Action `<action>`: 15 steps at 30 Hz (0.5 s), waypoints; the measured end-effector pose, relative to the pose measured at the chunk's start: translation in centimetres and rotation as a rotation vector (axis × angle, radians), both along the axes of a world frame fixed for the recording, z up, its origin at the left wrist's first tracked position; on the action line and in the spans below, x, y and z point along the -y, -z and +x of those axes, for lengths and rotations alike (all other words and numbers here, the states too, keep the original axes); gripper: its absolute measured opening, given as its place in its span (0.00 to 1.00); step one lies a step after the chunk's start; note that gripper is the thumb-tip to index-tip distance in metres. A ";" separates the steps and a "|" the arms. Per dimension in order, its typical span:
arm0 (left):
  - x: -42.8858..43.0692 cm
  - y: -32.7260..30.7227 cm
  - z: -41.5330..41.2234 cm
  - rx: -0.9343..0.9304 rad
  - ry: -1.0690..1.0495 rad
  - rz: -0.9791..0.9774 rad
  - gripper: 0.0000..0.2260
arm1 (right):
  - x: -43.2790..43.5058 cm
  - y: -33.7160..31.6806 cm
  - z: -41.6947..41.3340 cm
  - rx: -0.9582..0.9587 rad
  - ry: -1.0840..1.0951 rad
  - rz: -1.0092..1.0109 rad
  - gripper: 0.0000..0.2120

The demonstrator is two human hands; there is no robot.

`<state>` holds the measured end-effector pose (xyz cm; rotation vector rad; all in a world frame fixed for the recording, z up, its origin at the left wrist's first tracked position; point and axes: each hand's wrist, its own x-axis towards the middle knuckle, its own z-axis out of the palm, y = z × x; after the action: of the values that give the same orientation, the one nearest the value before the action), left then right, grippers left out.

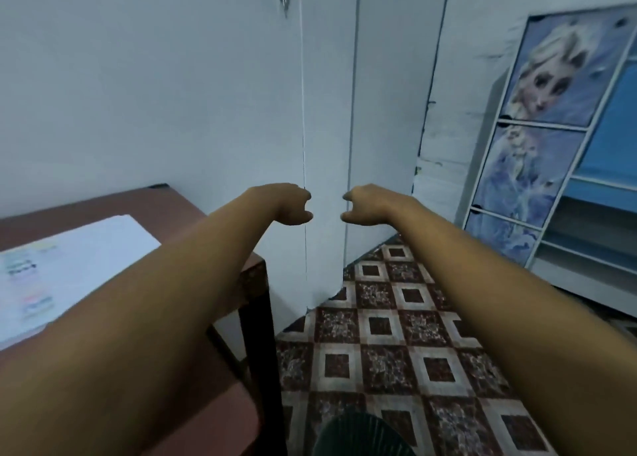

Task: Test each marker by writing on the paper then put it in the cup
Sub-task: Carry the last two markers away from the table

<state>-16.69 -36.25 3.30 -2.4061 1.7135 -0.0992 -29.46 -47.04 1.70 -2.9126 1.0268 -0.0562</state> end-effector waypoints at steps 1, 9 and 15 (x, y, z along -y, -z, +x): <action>-0.9 -0.7 0.6 0.005 -0.015 -0.028 0.24 | -0.7 -0.9 0.6 0.020 -0.012 -0.011 0.22; -9.1 -2.3 5.6 0.057 -0.162 -0.141 0.23 | -6.6 -4.8 6.7 0.100 -0.168 -0.063 0.23; -17.4 -2.3 9.4 0.051 -0.313 -0.189 0.24 | -12.6 -5.0 12.5 0.127 -0.317 -0.031 0.23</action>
<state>-7.29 -18.82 5.56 -2.7489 1.3399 -0.2861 -17.01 -34.43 6.74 -3.0127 0.5434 -0.2413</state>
